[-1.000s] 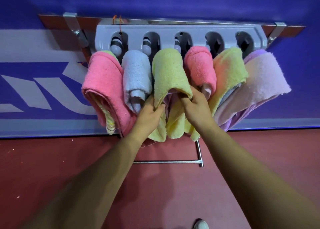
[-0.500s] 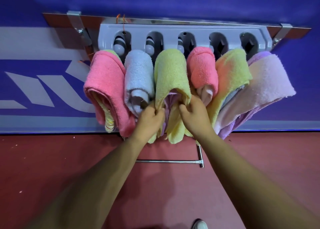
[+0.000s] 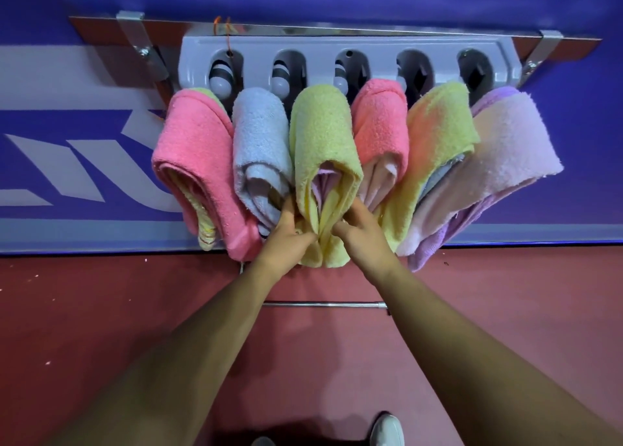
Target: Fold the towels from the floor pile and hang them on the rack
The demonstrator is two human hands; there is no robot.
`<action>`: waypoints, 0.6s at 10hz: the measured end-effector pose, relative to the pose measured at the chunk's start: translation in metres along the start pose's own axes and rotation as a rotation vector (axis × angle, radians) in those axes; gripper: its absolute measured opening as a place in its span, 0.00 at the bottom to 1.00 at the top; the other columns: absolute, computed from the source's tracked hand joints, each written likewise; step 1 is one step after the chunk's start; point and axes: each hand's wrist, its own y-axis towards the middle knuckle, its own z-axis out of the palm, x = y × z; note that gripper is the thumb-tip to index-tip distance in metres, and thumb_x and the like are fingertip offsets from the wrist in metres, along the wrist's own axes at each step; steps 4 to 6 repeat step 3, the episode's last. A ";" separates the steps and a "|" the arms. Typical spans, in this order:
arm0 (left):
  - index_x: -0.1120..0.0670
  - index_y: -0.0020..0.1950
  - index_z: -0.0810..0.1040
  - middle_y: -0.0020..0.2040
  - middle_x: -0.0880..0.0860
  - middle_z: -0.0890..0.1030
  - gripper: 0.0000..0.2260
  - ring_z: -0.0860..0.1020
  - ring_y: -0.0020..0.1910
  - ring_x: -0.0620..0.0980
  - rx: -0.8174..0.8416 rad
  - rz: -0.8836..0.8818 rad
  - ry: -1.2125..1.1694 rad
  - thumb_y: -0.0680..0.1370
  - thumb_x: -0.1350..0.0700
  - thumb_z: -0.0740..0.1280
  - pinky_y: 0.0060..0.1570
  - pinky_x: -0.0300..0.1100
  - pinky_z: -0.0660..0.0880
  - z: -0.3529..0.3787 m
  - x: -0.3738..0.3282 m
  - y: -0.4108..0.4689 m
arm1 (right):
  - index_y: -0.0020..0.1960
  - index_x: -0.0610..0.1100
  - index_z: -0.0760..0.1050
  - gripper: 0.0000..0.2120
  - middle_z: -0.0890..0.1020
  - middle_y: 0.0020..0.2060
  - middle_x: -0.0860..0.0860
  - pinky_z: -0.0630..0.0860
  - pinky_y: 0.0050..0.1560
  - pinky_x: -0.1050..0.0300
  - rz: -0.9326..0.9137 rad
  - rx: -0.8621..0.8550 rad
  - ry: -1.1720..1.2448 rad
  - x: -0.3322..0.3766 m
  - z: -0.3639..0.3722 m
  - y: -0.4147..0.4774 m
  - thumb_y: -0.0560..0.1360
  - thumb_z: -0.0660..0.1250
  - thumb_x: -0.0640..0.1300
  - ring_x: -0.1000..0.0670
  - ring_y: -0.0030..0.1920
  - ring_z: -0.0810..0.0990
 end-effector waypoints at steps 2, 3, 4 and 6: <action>0.50 0.67 0.69 0.58 0.49 0.77 0.23 0.75 0.59 0.40 0.002 -0.110 0.184 0.75 0.63 0.70 0.64 0.38 0.70 -0.023 -0.025 -0.030 | 0.72 0.53 0.71 0.29 0.78 0.66 0.56 0.70 0.71 0.51 0.077 -0.006 -0.197 0.017 -0.013 -0.024 0.70 0.61 0.48 0.56 0.68 0.74; 0.58 0.65 0.73 0.60 0.56 0.76 0.18 0.76 0.61 0.53 -0.029 -0.161 0.244 0.76 0.63 0.69 0.63 0.45 0.73 -0.041 -0.048 -0.049 | 0.76 0.47 0.67 0.27 0.75 0.70 0.51 0.66 0.68 0.59 0.148 -0.063 -0.287 0.044 -0.023 -0.049 0.78 0.63 0.45 0.52 0.69 0.72; 0.58 0.65 0.73 0.60 0.56 0.76 0.18 0.76 0.61 0.53 -0.029 -0.161 0.244 0.76 0.63 0.69 0.63 0.45 0.73 -0.041 -0.048 -0.049 | 0.76 0.47 0.67 0.27 0.75 0.70 0.51 0.66 0.68 0.59 0.148 -0.063 -0.287 0.044 -0.023 -0.049 0.78 0.63 0.45 0.52 0.69 0.72; 0.58 0.65 0.73 0.60 0.56 0.76 0.18 0.76 0.61 0.53 -0.029 -0.161 0.244 0.76 0.63 0.69 0.63 0.45 0.73 -0.041 -0.048 -0.049 | 0.76 0.47 0.67 0.27 0.75 0.70 0.51 0.66 0.68 0.59 0.148 -0.063 -0.287 0.044 -0.023 -0.049 0.78 0.63 0.45 0.52 0.69 0.72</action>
